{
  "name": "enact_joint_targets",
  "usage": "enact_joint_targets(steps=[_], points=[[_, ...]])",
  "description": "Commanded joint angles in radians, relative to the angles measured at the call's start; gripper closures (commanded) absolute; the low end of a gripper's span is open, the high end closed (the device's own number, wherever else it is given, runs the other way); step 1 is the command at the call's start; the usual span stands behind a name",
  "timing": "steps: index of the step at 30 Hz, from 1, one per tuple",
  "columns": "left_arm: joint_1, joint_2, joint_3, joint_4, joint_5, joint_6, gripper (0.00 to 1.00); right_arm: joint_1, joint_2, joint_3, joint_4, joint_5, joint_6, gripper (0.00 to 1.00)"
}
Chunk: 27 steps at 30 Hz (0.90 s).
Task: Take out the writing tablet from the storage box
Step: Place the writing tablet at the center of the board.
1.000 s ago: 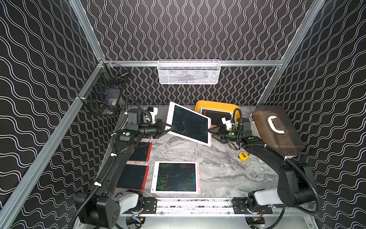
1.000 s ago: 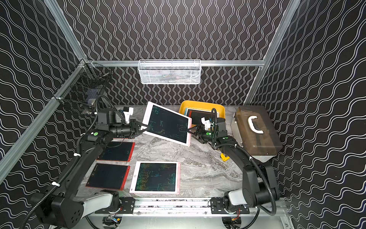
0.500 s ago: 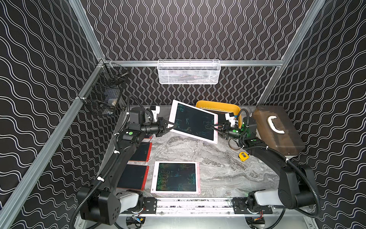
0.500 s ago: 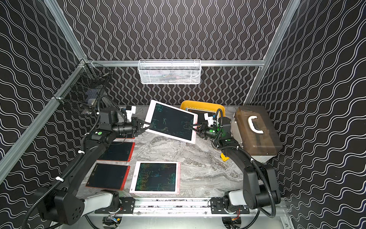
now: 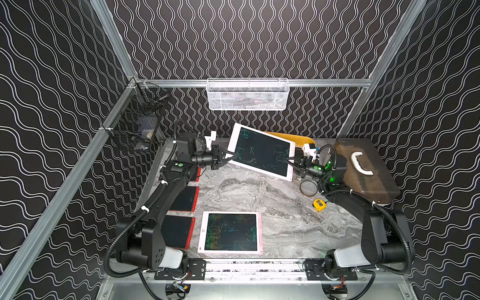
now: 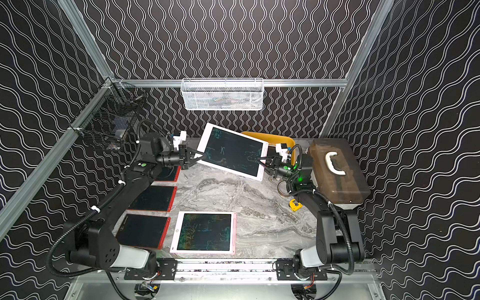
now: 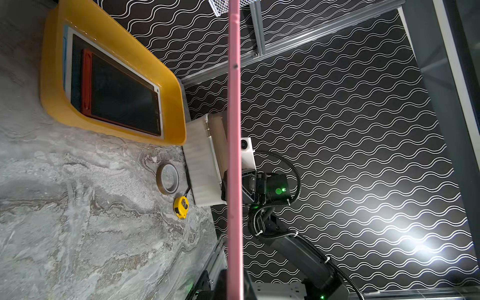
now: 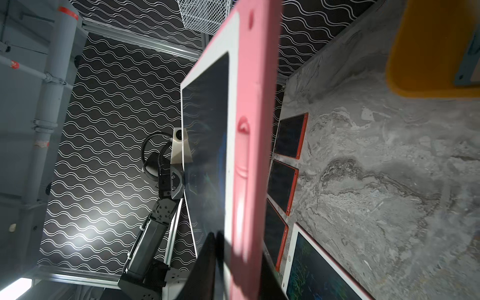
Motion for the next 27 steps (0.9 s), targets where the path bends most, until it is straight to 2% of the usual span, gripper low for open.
enact_joint_targets(steps=[1,5,12,17,21,27], points=[[-0.013,0.030,0.025,0.056,0.038,0.005,1.00,0.005,-0.015,0.045,-0.155,-0.048,-0.142,0.79],[-0.031,0.069,0.056,0.049,0.042,0.020,1.00,0.007,-0.011,0.073,-0.245,-0.043,-0.204,0.83],[-0.034,0.116,0.103,-0.059,0.031,0.114,0.98,0.007,-0.001,0.070,-0.190,-0.027,-0.160,0.91],[-0.032,0.160,0.154,-0.212,-0.007,0.240,0.67,0.006,-0.021,0.072,-0.246,0.006,-0.183,0.98],[-0.025,0.183,0.201,-0.360,-0.101,0.344,0.47,0.006,-0.054,0.078,-0.327,0.039,-0.224,1.00],[0.010,0.163,0.228,-0.476,-0.247,0.412,0.20,0.006,-0.110,0.095,-0.505,0.111,-0.316,1.00]])
